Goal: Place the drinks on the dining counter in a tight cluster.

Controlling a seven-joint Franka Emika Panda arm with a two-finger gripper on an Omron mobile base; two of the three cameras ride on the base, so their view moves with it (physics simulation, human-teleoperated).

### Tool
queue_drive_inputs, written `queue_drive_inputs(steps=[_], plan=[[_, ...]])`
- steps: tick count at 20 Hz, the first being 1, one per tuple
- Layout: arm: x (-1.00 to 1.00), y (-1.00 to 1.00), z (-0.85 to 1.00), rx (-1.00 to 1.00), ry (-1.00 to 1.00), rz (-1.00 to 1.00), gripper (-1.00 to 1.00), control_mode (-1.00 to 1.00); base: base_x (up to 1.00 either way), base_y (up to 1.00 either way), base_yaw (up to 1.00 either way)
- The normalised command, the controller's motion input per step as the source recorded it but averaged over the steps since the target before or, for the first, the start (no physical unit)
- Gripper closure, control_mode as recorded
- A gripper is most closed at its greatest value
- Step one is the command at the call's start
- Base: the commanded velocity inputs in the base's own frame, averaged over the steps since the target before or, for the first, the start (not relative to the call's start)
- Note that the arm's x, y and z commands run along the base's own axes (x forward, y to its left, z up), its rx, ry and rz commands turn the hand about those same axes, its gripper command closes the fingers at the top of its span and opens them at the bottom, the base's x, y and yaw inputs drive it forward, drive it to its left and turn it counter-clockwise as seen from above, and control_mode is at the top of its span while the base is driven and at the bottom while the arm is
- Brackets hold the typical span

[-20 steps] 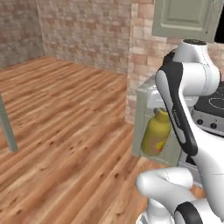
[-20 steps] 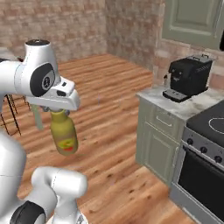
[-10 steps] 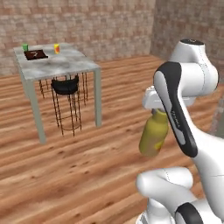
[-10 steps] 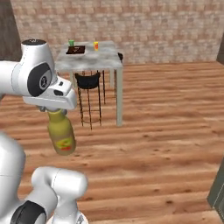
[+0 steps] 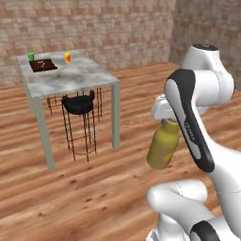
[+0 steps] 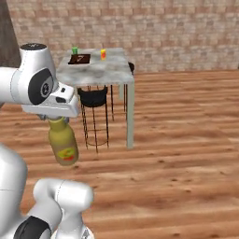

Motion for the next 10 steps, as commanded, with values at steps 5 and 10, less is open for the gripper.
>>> queue_drive_inputs(steps=[5, 10], plan=[[0.00, 0.00, 0.00, 0.00, 0.00, 0.00, 1.00, 1.00, 1.00, -0.01, 0.01], [0.00, 0.00, 0.00, 0.00, 0.00, 0.00, 1.00, 1.00, 1.00, -0.36, 0.37]])
